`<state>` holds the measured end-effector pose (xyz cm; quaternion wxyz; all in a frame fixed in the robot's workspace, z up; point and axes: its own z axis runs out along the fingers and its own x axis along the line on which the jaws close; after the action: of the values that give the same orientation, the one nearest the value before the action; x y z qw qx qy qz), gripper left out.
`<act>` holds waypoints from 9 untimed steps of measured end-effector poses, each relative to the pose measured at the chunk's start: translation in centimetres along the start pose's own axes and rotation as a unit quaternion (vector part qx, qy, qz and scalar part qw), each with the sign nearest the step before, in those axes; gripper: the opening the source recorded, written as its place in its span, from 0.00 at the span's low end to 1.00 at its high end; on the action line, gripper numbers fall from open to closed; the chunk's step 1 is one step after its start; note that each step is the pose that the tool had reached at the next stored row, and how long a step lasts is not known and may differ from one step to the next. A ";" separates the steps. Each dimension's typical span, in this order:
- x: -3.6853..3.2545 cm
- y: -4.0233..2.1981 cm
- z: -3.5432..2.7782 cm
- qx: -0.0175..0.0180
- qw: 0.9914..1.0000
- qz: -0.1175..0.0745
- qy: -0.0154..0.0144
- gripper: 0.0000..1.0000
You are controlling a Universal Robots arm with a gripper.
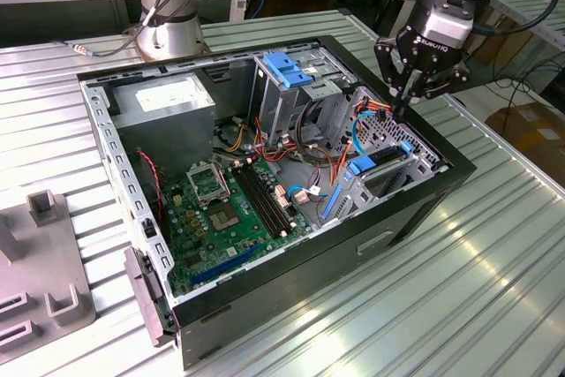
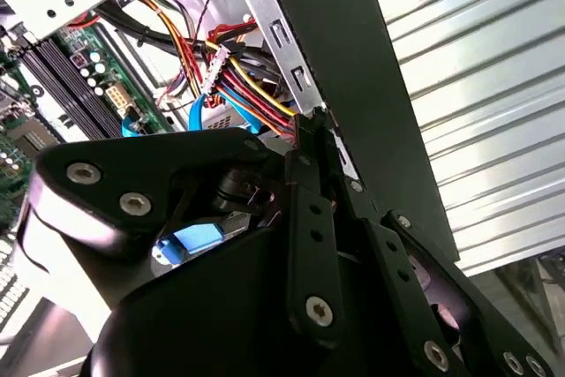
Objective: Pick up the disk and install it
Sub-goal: 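Insert the first disk wire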
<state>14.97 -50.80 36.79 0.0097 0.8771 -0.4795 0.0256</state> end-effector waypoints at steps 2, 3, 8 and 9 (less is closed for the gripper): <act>0.00 -0.01 0.00 -0.001 1.000 0.017 0.000 0.16; 0.00 0.00 0.00 -0.001 1.000 0.023 0.000 0.16; 0.00 -0.01 0.01 -0.003 0.998 0.055 0.000 0.16; 0.00 -0.01 0.01 -0.003 0.998 0.062 0.000 0.16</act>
<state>14.98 -50.80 36.78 0.0113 0.8457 -0.5329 0.0250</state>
